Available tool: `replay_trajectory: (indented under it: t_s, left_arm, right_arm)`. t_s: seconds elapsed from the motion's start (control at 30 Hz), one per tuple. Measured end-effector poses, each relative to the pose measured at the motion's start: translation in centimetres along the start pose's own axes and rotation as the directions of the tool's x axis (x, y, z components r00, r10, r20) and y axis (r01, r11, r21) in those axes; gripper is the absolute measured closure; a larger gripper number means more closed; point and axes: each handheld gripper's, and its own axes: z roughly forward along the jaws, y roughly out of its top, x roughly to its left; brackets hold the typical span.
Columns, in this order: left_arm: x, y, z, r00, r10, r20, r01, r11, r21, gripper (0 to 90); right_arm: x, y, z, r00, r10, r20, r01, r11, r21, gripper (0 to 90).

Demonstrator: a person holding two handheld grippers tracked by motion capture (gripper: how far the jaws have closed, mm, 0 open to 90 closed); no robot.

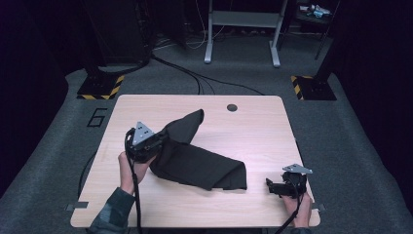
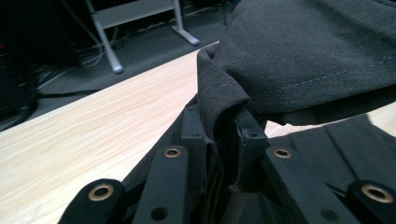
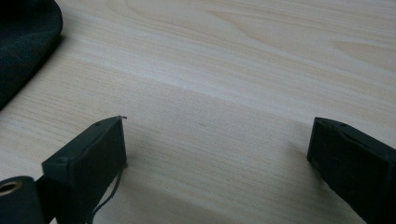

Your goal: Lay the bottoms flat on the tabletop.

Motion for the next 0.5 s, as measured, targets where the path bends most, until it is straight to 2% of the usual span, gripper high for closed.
replay_trajectory:
  t_s: [0.1, 0.23, 0.4, 0.5]
  left_arm:
    - [1.1, -0.6, -0.7, 0.9989, -0.028, -0.038, 0.028, 0.9995, -0.018, 77.7]
    - [2.7, -1.9, -1.6, 0.9929, -0.081, -0.088, 0.078, 0.9965, -0.030, 78.1]
    - [5.0, -3.8, -2.4, 0.9801, -0.161, -0.116, 0.158, 0.9867, -0.040, 78.2]
    - [6.3, -5.3, -2.5, 0.9681, -0.219, -0.122, 0.216, 0.9758, -0.033, 77.9]
  right_arm:
    - [-0.1, 0.0, 0.0, 0.9999, -0.011, -0.001, 0.011, 1.000, 0.003, 3.8]
    - [0.0, 0.0, 0.0, 1.0000, 0.003, 0.002, -0.003, 1.000, 0.000, 3.8]
    - [0.1, 0.1, 0.0, 0.9999, 0.013, 0.002, -0.013, 1.000, 0.001, 3.8]
    - [0.1, 0.1, 0.0, 0.9999, 0.015, 0.005, -0.015, 1.000, 0.003, 3.8]
